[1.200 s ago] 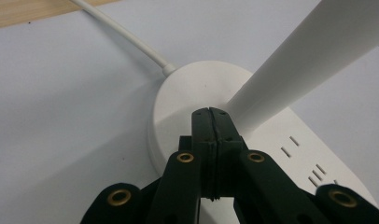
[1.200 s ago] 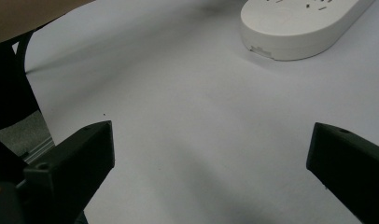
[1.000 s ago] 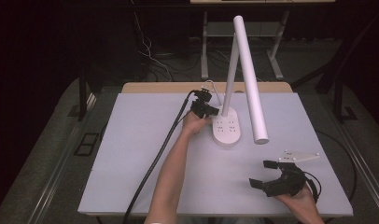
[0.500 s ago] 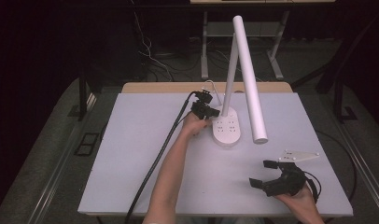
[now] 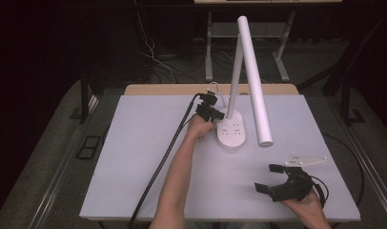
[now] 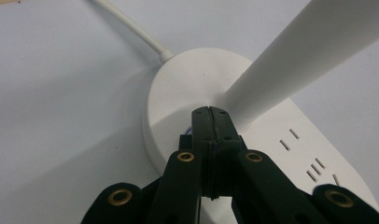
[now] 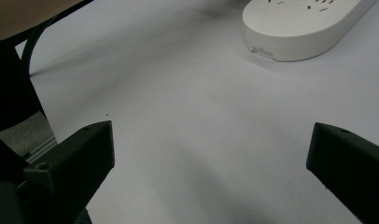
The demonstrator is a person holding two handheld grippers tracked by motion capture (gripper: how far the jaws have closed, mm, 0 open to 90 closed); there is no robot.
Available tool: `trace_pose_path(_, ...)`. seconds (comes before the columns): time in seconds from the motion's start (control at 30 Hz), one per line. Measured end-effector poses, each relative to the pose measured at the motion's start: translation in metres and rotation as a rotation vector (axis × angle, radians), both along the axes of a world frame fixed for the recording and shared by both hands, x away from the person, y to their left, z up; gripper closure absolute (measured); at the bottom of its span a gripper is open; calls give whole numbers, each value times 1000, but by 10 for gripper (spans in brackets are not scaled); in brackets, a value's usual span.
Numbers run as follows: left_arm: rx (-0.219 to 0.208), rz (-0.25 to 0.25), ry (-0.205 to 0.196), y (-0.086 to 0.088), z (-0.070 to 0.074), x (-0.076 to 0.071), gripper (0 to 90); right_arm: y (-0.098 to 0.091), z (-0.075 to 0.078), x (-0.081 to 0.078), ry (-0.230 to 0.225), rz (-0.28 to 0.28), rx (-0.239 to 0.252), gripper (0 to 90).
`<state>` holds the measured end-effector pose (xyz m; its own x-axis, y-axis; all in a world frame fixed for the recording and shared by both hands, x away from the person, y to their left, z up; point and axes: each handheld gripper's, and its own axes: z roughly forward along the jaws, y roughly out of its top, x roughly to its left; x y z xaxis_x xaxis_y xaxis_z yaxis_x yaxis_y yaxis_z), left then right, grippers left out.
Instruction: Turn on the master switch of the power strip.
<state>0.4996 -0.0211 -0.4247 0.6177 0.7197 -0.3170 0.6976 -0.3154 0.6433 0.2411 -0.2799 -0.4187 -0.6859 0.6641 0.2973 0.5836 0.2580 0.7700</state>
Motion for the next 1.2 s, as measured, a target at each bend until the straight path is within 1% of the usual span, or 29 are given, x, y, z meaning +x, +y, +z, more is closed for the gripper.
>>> trace_pose_path(0.1, -15, 9, 3, 1, -1, 0, 900, 0, 0, 0, 2, -1, -1, 5)
trace_pose_path(0.13, -8, 6, 5, 1, 0, 0, 900, 0, 0, 0, 3, -1, -2, 5)
trace_pose_path(0.2, -8, 5, 5, 1, 0, 0, 900, 1, -1, 1, 6, -2, -2, 5)
trace_pose_path(0.23, -14, 4, 6, 1, 0, 0, 900, 1, -1, 1, 8, -4, -1, 5)
trace_pose_path(0.27, -27, 14, 5, 1, -1, 0, 900, 1, -1, 1, 6, -4, -2, 5)
trace_pose_path(0.3, -15, 3, 3, 1, 0, 0, 900, 1, 0, 1, 8, -5, -1, 5)
trace_pose_path(0.33, -9, 2, 3, 1, 0, 0, 900, 1, 0, 1, 8, -5, -1, 5)
trace_pose_path(0.4, -16, 8, -1, 0, 0, -1, 900, 0, -1, 1, 8, -4, 0, 5)
trace_pose_path(0.43, 0, -12, -2, 1, 1, 0, 900, 0, -1, 1, 9, -4, 0, 5)
trace_pose_path(0.47, 17, -49, -19, 2, 2, 0, 900, 0, -1, 1, 9, -4, 1, 5)
trace_pose_path(0.5, 32, -63, -29, 1, 3, -1, 900, 0, -1, 1, 9, -5, 1, 5)
trace_pose_path(0.53, 39, -64, -41, 0, 3, -2, 900, -1, -1, 2, 9, -5, 1, 5)
trace_pose_path(0.57, 31, -84, -42, -1, 2, -3, 900, -1, -1, 2, 9, -6, 1, 5)
trace_pose_path(0.63, 62, -92, -67, -3, 4, -5, 900, -1, -1, 2, 11, -7, 2, 5)
trace_pose_path(0.73, 85, -105, -79, -5, 5, -7, 900, -1, -1, 3, 11, -7, 4, 4)
trace_pose_path(0.8, 82, -104, -81, -3, 6, -8, 899, -1, -1, 2, 11, -9, 4, 4)
trace_pose_path(0.87, 57, -95, -92, 0, 8, -9, 899, -2, -1, 2, 11, -9, 4, 4)
trace_pose_path(0.9, 57, -95, -92, 2, 11, -10, 899, -2, -1, 2, 11, -8, 4, 4)
trace_pose_path(0.97, 59, -101, -110, 5, 16, -12, 899, -2, -1, 3, 10, -9, 4, 5)
trace_pose_path(1.07, 51, -99, -125, 10, 24, -14, 898, -2, -1, 3, 11, -9, 4, 5)
trace_pose_path(1.1, 42, -96, -129, 12, 26, -15, 898, -2, -1, 3, 11, -10, 4, 5)
trace_pose_path(1.2, 29, -109, -134, 18, 33, -18, 881, -2, -1, 3, 6, -12, 5, 5)
